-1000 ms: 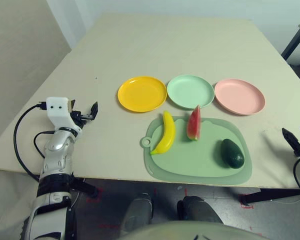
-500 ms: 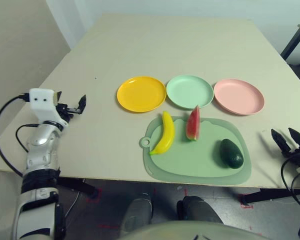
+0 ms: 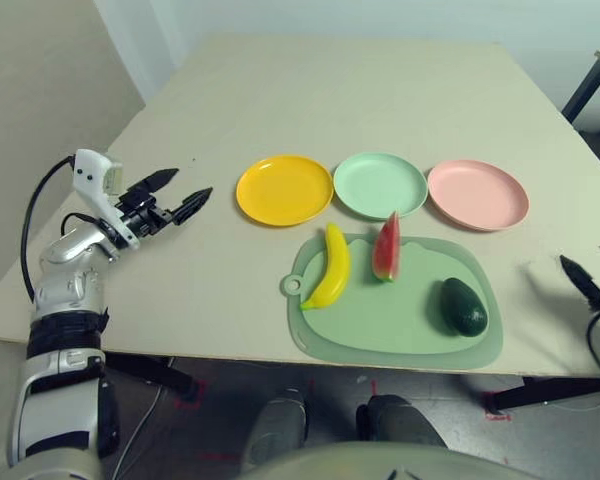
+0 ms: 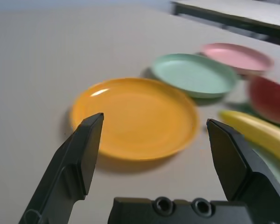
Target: Place the fruits into color-matched plates.
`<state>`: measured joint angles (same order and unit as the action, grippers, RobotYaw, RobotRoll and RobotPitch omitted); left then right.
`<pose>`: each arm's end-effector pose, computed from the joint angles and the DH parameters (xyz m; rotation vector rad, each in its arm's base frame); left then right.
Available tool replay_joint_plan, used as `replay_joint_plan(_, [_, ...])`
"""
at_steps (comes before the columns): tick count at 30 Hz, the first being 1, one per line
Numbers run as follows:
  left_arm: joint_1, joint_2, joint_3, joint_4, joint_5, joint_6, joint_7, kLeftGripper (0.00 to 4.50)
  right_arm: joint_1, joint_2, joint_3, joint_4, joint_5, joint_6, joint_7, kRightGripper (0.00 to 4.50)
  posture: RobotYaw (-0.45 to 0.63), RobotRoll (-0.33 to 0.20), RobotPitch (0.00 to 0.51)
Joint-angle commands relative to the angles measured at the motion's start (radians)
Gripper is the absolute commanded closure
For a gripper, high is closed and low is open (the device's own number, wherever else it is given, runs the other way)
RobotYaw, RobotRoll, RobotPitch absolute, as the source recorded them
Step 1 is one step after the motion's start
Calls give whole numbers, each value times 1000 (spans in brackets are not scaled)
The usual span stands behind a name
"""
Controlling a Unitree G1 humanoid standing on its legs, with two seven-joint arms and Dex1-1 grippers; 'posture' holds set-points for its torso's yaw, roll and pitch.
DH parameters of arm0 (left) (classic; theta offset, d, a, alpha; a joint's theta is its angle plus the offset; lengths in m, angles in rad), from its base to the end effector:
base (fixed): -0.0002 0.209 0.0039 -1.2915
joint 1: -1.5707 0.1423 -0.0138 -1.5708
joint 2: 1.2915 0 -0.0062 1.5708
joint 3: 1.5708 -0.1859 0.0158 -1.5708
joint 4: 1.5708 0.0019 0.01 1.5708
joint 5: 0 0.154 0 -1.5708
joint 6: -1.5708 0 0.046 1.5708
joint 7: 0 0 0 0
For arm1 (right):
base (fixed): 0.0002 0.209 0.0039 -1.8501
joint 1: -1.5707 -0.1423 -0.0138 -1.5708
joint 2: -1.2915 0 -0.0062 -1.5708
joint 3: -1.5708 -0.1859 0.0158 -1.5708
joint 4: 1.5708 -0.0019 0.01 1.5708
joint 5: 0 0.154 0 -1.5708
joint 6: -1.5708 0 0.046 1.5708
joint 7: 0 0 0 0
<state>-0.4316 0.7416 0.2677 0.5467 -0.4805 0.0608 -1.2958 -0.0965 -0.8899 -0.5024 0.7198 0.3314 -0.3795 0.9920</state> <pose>0.2697 0.3571 0.1427 0.0944 -0.0042 -0.8595 0.1675 -0.4370 0.1261 -0.4576 0.0851 0.2594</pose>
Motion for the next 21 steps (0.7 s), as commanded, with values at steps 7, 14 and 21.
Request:
replay_joint_plan(7, [-56,20,-260,-36,-44,-47,-319,0,162,-215,143,-515,-103,25,175,66,-96,0,90])
replay_joint_plan(14, [-46,23,-423,-43,-111,-137,-319,0,-23,-366,344,-630,-199,-200,336,66,-108,0,90])
replay_joint_plan(21, [-24,26,-459,-50,-111,-180,-319,0,-272,-353,587,-611,-233,-413,476,66,-80,0,91])
